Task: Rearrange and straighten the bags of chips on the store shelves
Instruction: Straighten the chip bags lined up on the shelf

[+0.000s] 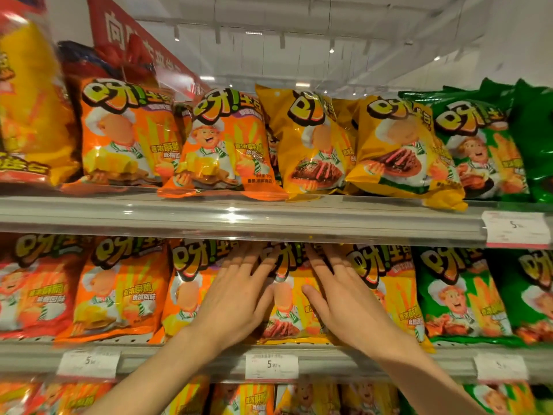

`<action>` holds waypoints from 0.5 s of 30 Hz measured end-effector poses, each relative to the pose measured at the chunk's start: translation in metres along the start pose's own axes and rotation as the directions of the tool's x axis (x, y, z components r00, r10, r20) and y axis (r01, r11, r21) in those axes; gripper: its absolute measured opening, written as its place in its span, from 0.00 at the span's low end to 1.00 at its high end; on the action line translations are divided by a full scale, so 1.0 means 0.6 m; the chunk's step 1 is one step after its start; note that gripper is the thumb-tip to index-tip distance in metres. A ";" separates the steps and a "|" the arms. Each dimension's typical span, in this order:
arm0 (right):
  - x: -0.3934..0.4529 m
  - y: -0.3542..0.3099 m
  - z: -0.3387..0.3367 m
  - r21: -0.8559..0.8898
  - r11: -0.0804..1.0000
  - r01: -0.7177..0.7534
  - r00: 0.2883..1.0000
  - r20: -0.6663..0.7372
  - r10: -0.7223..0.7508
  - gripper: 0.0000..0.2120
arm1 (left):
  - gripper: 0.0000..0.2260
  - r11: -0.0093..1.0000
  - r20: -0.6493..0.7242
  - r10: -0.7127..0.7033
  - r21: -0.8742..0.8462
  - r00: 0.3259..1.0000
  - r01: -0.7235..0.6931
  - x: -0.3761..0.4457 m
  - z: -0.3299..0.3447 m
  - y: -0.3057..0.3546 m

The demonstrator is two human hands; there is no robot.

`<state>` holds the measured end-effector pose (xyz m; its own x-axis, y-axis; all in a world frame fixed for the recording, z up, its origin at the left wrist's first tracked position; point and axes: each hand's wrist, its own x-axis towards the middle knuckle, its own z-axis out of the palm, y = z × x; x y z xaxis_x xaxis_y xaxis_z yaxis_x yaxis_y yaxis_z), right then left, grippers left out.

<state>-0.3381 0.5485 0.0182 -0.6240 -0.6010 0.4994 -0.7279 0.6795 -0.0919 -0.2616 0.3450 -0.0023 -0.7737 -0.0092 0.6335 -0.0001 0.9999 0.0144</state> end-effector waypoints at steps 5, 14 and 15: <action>-0.002 0.013 0.047 -0.141 0.985 0.102 0.994 0.054 -0.095 0.30 | 0.27 0.978 0.070 0.127 0.155 0.989 -0.137 -0.007 0.021 -0.028; -0.033 0.066 -0.018 -0.014 0.995 -0.097 0.969 -0.231 0.091 0.23 | 0.21 0.986 -0.002 0.001 -0.165 1.000 -0.001 0.000 -0.006 0.056; -0.037 0.084 -0.031 0.022 0.987 -0.158 0.953 -0.259 0.158 0.23 | 0.21 0.964 0.015 -0.027 -0.265 1.000 0.030 0.006 -0.004 0.075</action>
<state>-0.3555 0.6041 0.0183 -0.6360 -0.3562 0.6846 -0.6266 0.7561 -0.1887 -0.2626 0.3899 0.0024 -0.7829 -0.0359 0.6211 0.1445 0.9605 0.2377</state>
